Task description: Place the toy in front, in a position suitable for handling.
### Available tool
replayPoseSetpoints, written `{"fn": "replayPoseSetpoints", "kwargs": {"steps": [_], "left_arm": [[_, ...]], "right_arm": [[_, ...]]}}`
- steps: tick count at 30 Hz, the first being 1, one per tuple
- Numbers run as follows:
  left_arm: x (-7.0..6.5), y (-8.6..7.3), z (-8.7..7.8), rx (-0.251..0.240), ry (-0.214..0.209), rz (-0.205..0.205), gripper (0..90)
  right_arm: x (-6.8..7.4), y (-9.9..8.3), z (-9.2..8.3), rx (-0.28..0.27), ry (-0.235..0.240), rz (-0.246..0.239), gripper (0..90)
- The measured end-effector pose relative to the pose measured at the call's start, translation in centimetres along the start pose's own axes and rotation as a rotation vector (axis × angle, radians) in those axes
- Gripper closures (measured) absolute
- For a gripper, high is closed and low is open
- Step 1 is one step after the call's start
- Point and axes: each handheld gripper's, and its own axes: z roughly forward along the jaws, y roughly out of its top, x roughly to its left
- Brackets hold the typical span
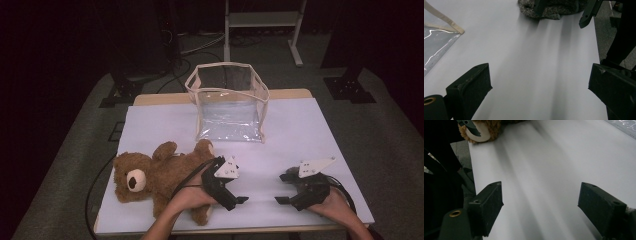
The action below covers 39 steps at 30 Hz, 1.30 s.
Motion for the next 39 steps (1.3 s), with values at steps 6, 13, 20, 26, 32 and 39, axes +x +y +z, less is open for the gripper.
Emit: {"fn": "replayPoseSetpoints", "kwargs": {"steps": [6,13,20,26,32,39], "left_arm": [[0.0,0.1,-0.3,0.004,-0.013,0.016,4.4],[0.1,0.5,-1.0,0.002,-0.026,0.044,5.7],[0.6,0.9,-2.7,-0.011,-0.052,0.077,7.7],[1.5,1.2,-5.4,-0.014,-0.026,0.094,8.1],[2.6,1.3,-7.7,-0.018,-0.003,0.108,10.6],[3.7,0.5,-10.7,-0.007,0.038,0.110,12.9]], "right_arm": [[0.0,0.0,0.0,0.000,0.003,-0.001,18.4],[0.0,0.1,0.1,0.006,0.002,0.000,18.4],[0.2,0.3,0.3,0.002,0.005,-0.002,18.4],[0.4,0.4,0.6,0.009,0.014,-0.006,18.4],[0.4,0.5,0.6,0.009,0.015,-0.007,18.4],[0.4,0.5,0.7,0.012,0.019,-0.008,18.4]]}}
